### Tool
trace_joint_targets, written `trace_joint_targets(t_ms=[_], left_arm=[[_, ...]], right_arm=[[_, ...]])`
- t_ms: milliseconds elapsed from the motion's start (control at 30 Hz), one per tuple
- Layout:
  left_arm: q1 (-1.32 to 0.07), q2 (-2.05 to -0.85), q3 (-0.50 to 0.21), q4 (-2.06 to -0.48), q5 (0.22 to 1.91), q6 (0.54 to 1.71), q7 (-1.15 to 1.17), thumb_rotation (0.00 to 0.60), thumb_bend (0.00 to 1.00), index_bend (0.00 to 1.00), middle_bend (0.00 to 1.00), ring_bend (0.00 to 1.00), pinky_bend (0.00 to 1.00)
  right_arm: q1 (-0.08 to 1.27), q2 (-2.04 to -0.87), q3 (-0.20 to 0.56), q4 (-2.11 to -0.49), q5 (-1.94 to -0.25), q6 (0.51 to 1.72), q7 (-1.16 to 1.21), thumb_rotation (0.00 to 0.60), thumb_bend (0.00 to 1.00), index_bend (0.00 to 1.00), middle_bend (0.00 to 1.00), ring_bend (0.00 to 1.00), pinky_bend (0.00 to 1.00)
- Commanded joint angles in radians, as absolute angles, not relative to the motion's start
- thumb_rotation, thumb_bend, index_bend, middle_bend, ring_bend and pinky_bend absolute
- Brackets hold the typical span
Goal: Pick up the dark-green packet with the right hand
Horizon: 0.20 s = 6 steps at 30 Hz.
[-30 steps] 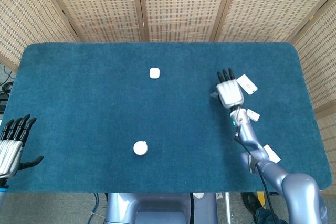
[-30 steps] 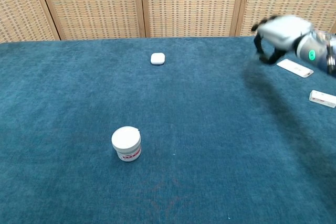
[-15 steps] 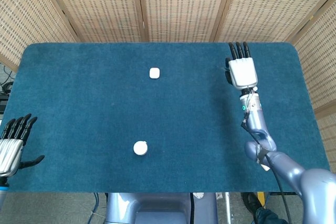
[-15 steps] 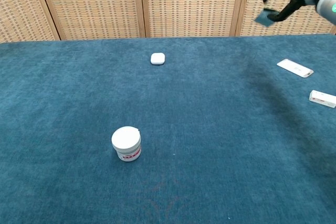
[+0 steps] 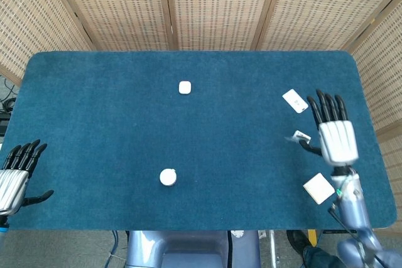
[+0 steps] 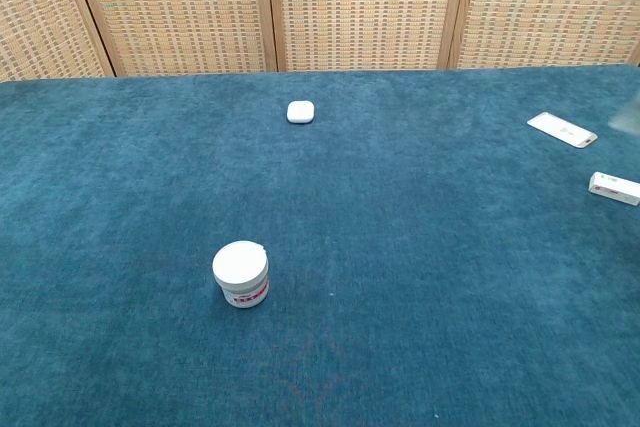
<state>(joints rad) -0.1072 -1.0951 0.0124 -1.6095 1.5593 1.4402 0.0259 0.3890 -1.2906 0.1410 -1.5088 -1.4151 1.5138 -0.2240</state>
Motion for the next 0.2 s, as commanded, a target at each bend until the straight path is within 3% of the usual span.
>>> trace_joint_targets(t_ms=[33,200], left_arm=[[-0.108,-1.105,0.02,-1.593,1.592,1.454,0.031,0.6,0.0,0.0,0.0,0.0,0.0],[-0.1,-1.12,0.035,-1.577,1.639,1.488,0.048,0.6,0.0,0.0,0.0,0.0,0.0]], right_arm=[[0.287,-1.252,0.041,-1.504,-1.529,1.617,-0.181,0.6,0.0,0.0,0.0,0.0,0.0],[0.212,-1.249,-0.018,-1.489,-1.582,1.674,-0.14,0.6,0.0,0.0,0.0,0.0,0.0]])
